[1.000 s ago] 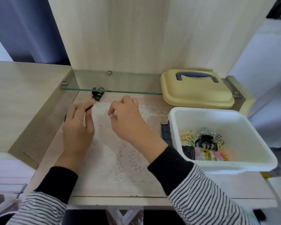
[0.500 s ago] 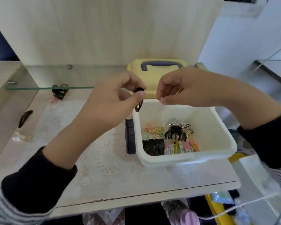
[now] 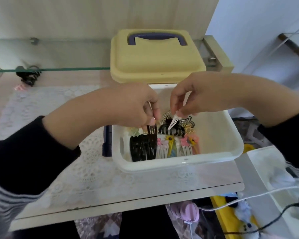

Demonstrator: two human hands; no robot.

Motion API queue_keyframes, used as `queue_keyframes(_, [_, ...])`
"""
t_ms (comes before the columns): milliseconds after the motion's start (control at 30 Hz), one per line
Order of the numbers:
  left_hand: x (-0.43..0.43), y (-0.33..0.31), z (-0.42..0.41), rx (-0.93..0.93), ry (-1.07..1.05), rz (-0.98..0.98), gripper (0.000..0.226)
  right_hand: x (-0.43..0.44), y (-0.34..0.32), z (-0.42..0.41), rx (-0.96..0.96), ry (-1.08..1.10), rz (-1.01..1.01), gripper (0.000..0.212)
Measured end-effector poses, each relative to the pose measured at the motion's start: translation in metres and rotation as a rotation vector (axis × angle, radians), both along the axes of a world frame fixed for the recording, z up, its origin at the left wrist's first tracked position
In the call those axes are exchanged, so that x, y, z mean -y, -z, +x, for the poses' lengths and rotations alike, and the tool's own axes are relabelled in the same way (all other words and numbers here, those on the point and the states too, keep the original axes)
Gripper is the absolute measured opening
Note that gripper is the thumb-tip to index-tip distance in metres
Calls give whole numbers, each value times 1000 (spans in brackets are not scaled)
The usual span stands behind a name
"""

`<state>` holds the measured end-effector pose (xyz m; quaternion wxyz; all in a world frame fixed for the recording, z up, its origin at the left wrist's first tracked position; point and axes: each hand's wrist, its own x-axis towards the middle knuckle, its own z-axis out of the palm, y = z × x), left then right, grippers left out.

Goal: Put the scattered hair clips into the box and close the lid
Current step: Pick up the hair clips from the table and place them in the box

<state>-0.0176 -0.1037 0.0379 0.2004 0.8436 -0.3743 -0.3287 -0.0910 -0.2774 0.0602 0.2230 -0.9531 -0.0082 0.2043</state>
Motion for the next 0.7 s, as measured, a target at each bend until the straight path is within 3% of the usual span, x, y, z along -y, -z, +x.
queue_keyframes(133, [9,12,-1,98,62,115,17,6,12,1,-59,-52,-10,8])
queue_keyframes(400, [20,22,0,99,210,322,23,-5,25,9,-150,-228,5,10])
queue_keyframes(700, [23,30,-4,270,226,341,10,-17,45,12,-220,-283,-139,22])
